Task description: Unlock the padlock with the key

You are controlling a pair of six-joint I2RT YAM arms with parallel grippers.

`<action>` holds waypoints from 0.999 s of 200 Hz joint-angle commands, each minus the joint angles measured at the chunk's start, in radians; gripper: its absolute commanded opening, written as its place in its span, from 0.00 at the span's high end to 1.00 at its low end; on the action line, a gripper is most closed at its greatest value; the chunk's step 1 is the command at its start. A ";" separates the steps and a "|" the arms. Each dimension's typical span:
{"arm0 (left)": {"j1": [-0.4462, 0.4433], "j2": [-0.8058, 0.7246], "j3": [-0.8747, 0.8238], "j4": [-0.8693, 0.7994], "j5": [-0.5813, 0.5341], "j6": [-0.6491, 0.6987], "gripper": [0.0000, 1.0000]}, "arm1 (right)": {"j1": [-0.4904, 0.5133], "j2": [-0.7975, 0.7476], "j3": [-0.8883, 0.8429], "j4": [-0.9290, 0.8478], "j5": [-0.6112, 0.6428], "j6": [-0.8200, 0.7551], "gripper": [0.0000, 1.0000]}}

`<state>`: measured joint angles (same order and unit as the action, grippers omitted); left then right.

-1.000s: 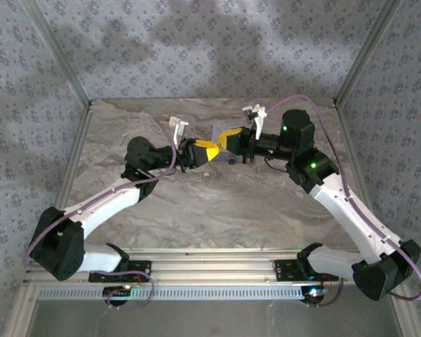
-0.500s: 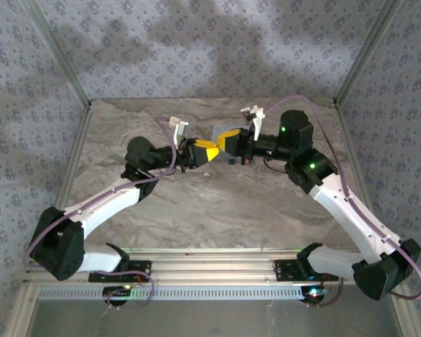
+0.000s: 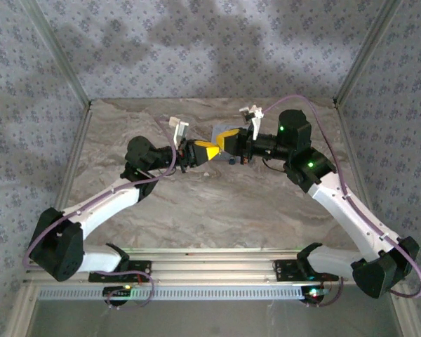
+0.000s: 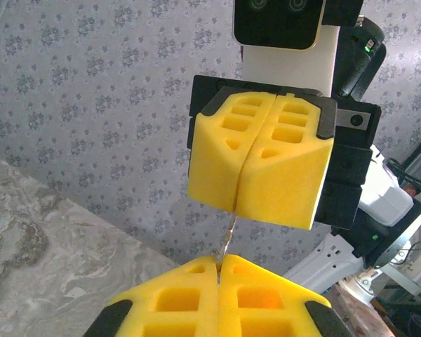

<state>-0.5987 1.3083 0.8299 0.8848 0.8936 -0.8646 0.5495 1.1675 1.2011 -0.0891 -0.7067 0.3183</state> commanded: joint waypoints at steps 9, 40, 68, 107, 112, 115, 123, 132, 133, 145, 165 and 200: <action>-0.008 -0.042 0.020 -0.045 -0.019 0.064 1.00 | 0.006 0.001 0.000 0.026 -0.018 0.012 1.00; -0.002 -0.074 0.021 -0.197 -0.051 0.152 1.00 | 0.004 0.000 -0.039 0.022 0.018 0.032 0.67; 0.014 -0.108 0.013 -0.359 -0.104 0.242 1.00 | -0.009 -0.012 -0.051 -0.028 0.104 0.043 0.54; 0.056 -0.133 -0.021 -0.479 -0.166 0.286 1.00 | -0.041 -0.032 -0.084 -0.110 0.320 0.096 0.42; 0.064 -0.134 -0.027 -0.491 -0.171 0.287 1.00 | -0.048 -0.029 -0.084 -0.132 0.362 0.105 0.41; 0.068 -0.133 -0.029 -0.495 -0.172 0.287 1.00 | -0.051 -0.027 -0.084 -0.146 0.387 0.112 0.41; 0.082 -0.131 -0.035 -0.507 -0.176 0.286 1.00 | -0.064 -0.015 -0.084 -0.188 0.451 0.133 0.40; 0.096 -0.127 -0.038 -0.529 -0.182 0.290 1.00 | -0.081 0.009 -0.081 -0.246 0.515 0.162 0.39; 0.098 -0.125 -0.038 -0.532 -0.183 0.290 1.00 | -0.083 0.012 -0.080 -0.253 0.522 0.166 0.39; 0.118 -0.113 -0.040 -0.554 -0.183 0.292 1.00 | -0.106 0.056 -0.073 -0.325 0.585 0.204 0.45; 0.149 -0.084 -0.043 -0.586 -0.192 0.291 1.00 | -0.117 0.139 -0.065 -0.363 0.646 0.231 0.53; 0.195 -0.010 -0.043 -0.604 -0.257 0.281 1.00 | -0.122 0.283 -0.019 -0.404 0.725 0.243 0.46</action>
<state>-0.4290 1.2518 0.7815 0.3122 0.6926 -0.5941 0.4343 1.3872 1.1248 -0.4026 -0.0902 0.5213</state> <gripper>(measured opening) 0.049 0.517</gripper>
